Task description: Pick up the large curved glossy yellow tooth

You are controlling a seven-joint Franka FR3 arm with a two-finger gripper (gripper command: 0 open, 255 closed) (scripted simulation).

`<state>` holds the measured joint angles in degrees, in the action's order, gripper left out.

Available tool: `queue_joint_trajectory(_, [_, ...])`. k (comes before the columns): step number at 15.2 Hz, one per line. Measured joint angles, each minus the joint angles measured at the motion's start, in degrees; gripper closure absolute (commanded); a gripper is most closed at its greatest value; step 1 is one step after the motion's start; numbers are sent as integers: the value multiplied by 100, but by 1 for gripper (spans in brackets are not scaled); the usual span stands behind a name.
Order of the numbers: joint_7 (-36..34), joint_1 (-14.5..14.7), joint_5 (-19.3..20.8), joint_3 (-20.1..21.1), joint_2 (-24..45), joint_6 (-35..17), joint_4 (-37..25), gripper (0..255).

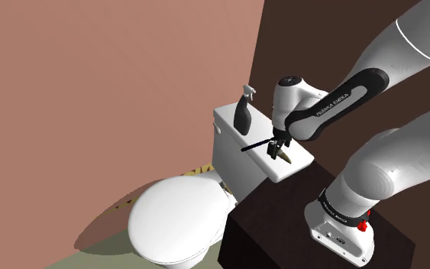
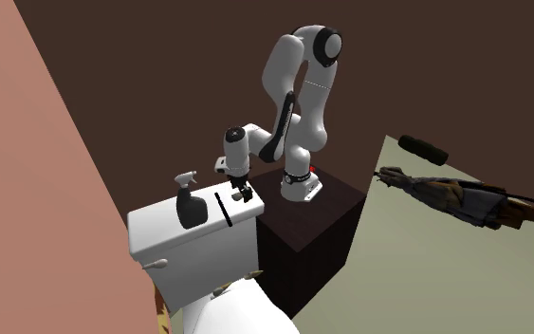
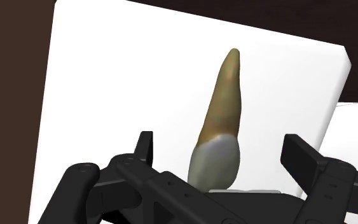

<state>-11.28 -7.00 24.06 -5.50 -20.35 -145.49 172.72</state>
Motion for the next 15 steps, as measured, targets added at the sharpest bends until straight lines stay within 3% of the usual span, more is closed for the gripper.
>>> queue_joint_trajectory(10, [-17,-8,17,4,38,-42,2,255])
queue_joint_trajectory(15, [164,113,-200,-24,-459,479,-36,255])
